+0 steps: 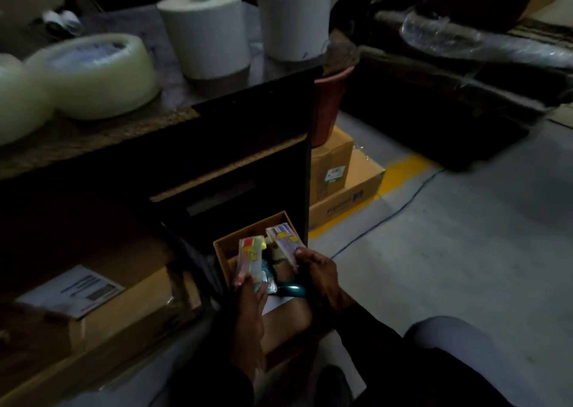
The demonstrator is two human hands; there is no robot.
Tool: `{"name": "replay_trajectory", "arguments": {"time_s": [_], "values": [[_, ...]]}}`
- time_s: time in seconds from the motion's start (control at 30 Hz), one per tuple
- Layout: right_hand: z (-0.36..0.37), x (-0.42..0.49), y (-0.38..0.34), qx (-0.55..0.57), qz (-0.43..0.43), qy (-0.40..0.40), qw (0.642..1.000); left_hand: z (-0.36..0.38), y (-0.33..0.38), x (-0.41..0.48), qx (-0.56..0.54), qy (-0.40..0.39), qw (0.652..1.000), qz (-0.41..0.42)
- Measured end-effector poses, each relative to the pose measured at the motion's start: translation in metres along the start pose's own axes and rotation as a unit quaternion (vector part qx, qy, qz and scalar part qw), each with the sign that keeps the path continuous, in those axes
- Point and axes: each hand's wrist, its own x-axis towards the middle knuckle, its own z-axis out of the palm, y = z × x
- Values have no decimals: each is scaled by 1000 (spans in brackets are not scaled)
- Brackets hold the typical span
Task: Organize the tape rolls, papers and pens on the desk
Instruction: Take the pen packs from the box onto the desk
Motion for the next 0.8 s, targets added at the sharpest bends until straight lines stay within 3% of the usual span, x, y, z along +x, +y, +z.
{"name": "replay_trajectory", "arguments": {"time_s": [0.1,0.27,0.47,0.8], "values": [[-13,-31,-29,-7,-74,-5,997,14,26,-30,8,32,999,25],[-29,-70,-64,27,-112,-20,993,33,54,-108,68,24,982,173],[-49,-111,-102,68,-149,-22,986,56,74,-167,29,-8,976,217],[-82,-182,-192,78,-268,-64,958,65,121,-247,58,-91,946,305]]}}
